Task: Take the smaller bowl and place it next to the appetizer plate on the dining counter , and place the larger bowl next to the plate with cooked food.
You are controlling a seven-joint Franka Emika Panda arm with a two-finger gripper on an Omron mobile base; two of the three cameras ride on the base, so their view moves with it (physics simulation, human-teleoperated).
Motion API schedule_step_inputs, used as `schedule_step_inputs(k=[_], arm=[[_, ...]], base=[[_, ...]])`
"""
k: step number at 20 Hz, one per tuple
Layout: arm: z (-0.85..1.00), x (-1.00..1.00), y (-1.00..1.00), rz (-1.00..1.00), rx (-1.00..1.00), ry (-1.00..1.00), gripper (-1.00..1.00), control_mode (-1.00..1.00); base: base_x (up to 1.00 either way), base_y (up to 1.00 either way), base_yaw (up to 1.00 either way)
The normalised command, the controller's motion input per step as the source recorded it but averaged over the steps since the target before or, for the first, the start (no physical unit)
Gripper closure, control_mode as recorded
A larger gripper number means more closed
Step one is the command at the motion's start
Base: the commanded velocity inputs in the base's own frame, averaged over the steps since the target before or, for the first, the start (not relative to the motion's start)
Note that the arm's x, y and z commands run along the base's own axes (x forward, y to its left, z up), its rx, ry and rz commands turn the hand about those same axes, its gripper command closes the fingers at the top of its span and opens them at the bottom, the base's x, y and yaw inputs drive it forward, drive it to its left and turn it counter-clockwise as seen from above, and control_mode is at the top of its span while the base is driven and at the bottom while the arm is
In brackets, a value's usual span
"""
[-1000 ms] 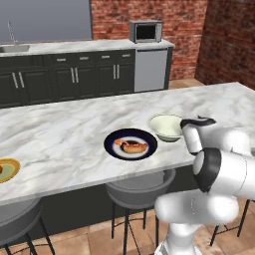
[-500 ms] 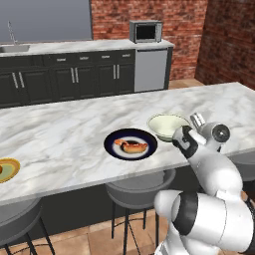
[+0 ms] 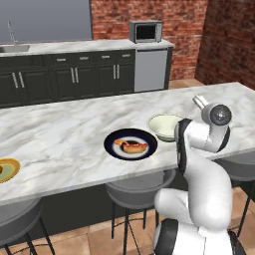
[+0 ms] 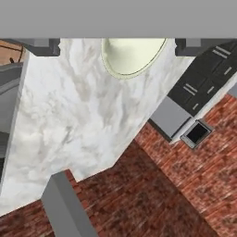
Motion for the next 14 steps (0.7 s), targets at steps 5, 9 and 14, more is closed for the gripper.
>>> schedule_step_inputs(k=[5,9,14], arm=[[1.0,-0.8,0.23,0.03,-0.14,0.06,-1.0,-1.0],[1.0,-0.85,0.52,0.05,-0.15,0.26,-1.0,-1.0],[0.91,-0.9,0.94,0.21,-0.14,0.45,-1.0,-1.0]], base=[[0.0,0.0,0.0],[0.0,0.0,0.0],[0.0,0.0,0.0]])
